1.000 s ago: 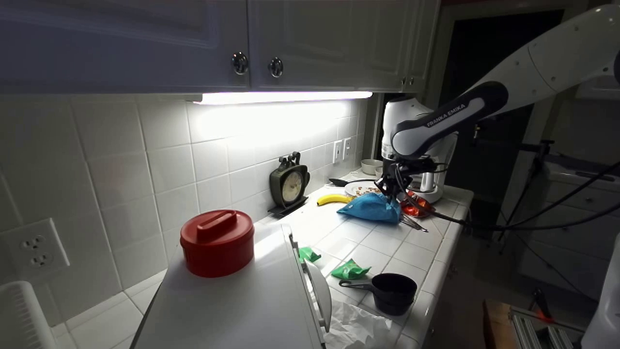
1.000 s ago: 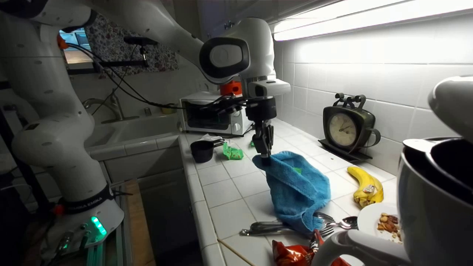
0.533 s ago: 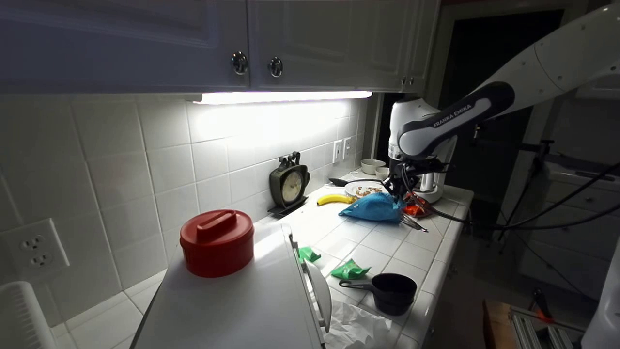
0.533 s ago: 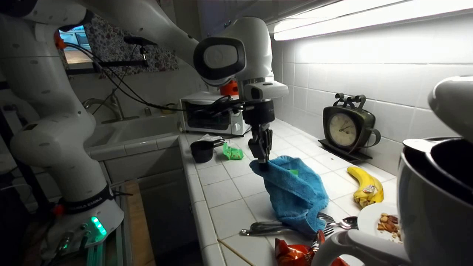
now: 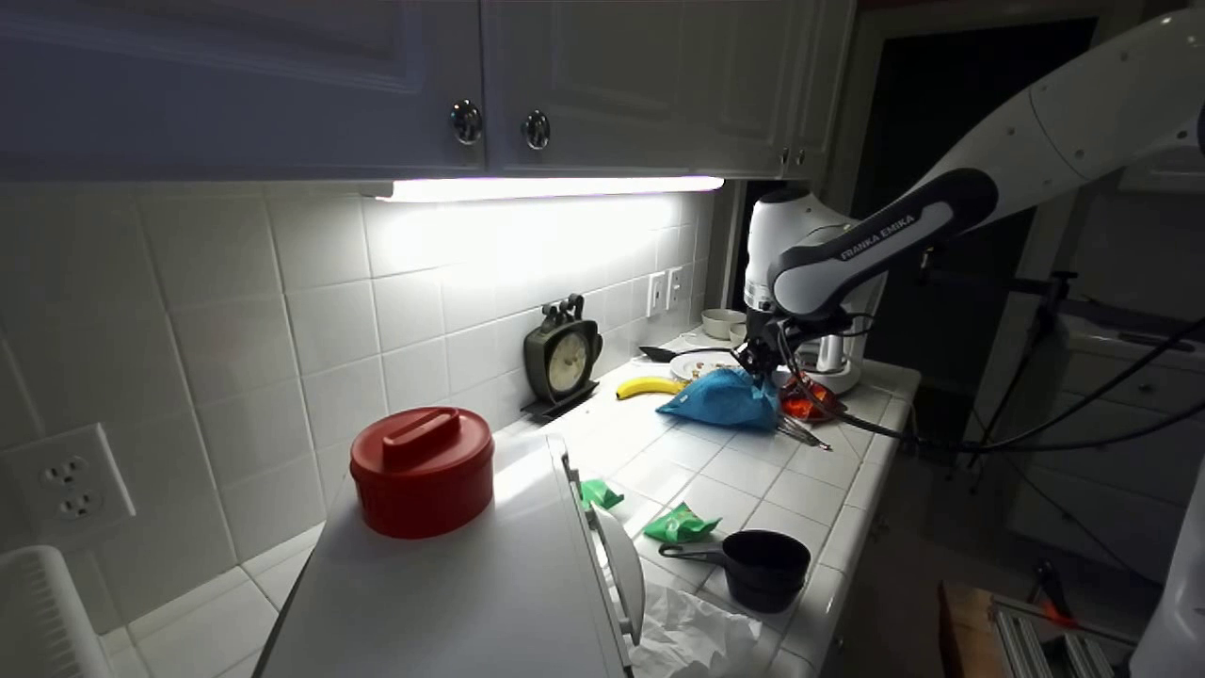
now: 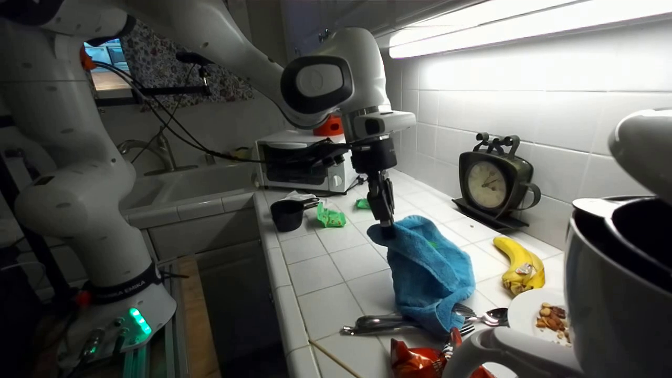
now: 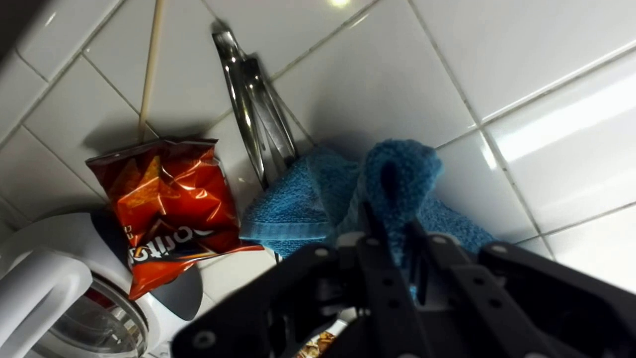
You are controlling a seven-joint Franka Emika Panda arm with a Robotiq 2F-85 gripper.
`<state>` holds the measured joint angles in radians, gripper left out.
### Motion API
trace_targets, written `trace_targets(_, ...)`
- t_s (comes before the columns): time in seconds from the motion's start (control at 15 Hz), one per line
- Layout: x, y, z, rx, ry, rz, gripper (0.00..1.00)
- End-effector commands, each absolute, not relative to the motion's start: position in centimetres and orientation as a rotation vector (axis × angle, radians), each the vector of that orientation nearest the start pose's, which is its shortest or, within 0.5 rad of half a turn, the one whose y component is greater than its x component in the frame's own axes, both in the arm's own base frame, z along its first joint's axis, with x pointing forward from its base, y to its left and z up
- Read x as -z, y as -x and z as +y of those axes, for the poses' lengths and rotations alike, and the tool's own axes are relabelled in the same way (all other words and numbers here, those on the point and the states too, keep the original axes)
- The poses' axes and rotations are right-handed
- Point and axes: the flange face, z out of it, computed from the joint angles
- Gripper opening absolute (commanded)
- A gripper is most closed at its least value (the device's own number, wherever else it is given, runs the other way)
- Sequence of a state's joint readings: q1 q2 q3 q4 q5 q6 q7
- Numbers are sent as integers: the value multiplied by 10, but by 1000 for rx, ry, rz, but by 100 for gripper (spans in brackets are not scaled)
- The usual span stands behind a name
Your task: Fold the towel on the counter
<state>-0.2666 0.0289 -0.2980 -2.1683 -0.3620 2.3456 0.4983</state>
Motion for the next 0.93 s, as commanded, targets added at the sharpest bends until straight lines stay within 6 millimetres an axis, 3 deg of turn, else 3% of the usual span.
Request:
trace_targets(0.0,-390,-473,-312,305,3224,1293,4)
trace_targets(0.4,-376,-472,-328,369,3257,1271,5)
trace_targets(0.53,-370,-474,-322,342,3238,1258,37)
trace_targets(0.87,-366,-482,-292,295,3244,1139,70)
